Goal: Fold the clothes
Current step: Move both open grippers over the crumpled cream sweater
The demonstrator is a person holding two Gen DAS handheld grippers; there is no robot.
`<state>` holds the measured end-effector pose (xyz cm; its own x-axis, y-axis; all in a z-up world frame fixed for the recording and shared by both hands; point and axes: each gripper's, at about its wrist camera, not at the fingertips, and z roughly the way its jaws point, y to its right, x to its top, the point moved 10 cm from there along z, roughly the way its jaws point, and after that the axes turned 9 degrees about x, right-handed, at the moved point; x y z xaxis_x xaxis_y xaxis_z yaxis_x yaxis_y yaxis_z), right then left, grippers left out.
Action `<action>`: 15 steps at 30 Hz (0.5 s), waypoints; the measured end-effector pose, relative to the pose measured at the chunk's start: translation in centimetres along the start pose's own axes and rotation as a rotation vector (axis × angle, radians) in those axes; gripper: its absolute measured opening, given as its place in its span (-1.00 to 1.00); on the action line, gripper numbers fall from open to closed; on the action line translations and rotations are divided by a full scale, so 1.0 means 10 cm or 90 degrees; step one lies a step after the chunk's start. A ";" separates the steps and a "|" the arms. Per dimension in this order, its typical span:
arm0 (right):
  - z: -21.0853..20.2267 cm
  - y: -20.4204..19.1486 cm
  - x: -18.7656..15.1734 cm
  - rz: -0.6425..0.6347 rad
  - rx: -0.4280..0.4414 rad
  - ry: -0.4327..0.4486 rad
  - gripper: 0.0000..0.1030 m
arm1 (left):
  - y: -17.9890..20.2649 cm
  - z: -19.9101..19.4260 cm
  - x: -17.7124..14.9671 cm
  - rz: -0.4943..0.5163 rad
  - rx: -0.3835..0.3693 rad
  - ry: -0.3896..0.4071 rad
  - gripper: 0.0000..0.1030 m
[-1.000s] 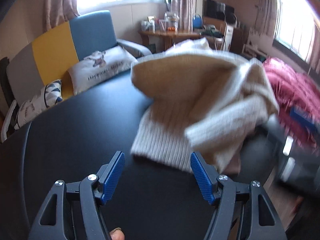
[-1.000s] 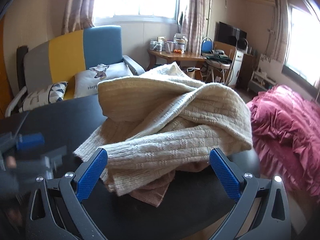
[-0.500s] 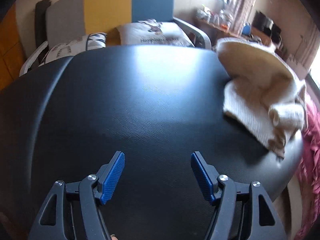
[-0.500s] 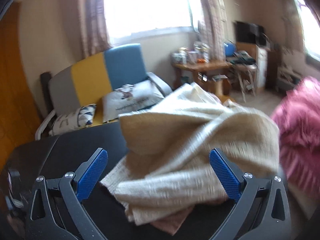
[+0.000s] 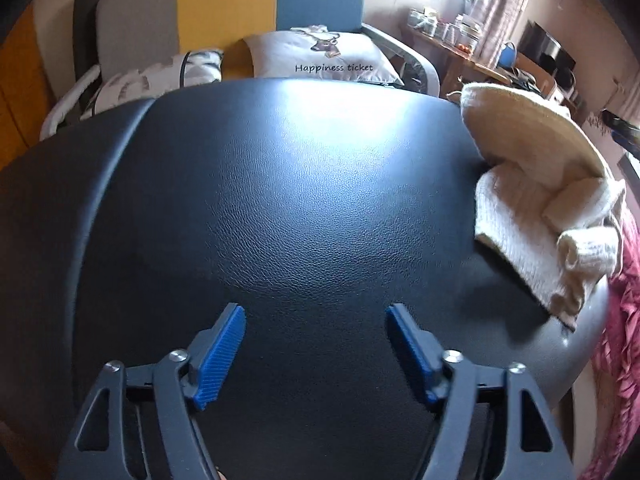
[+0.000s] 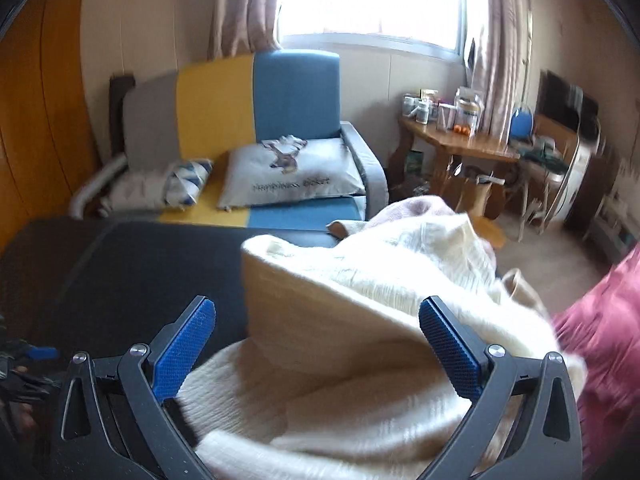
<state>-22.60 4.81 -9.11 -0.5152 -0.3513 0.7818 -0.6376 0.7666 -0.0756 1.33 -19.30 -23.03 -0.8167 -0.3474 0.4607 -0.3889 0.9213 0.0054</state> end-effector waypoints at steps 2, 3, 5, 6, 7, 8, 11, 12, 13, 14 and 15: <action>0.17 0.02 0.08 -0.001 0.004 -0.004 1.00 | 0.00 0.01 0.00 -0.011 -0.011 -0.004 0.43; 0.27 0.04 0.12 0.000 0.007 -0.010 1.00 | -0.02 -0.01 0.01 -0.015 -0.010 0.003 0.43; 0.46 0.08 0.13 -0.002 -0.006 -0.032 1.00 | -0.04 -0.06 0.05 -0.017 -0.007 0.016 0.45; 0.58 0.10 0.11 0.000 -0.010 -0.050 1.00 | -0.07 -0.09 0.08 -0.020 -0.004 0.024 0.46; 0.68 0.08 0.02 0.020 0.005 -0.075 1.00 | -0.10 -0.13 0.12 -0.024 -0.003 0.033 0.47; 0.78 0.05 -0.08 0.039 0.021 -0.101 1.00 | -0.13 -0.17 0.15 -0.031 -0.003 0.043 0.47; 0.93 -0.39 -0.45 0.060 0.119 -0.153 1.00 | -0.19 -0.24 0.21 -0.044 -0.008 0.055 0.51; 0.96 -0.57 -0.61 0.055 0.141 -0.171 1.00 | -0.20 -0.26 0.22 -0.045 -0.006 0.058 0.52; 0.95 -0.79 -0.75 0.050 0.181 -0.178 1.00 | -0.20 -0.30 0.23 -0.043 -0.003 0.063 0.52; 0.91 -1.07 -0.93 0.055 0.240 -0.193 1.00 | -0.21 -0.33 0.25 -0.042 -0.001 0.067 0.54; 0.83 -1.26 -1.06 0.049 0.273 -0.196 1.00 | -0.20 -0.36 0.25 -0.040 -0.002 0.068 0.54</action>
<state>-13.88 -5.58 -21.56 -0.6731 -0.4931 0.5512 -0.7347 0.5311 -0.4220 1.60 -21.43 -18.71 -0.7409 -0.3838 0.5512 -0.4358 0.8992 0.0403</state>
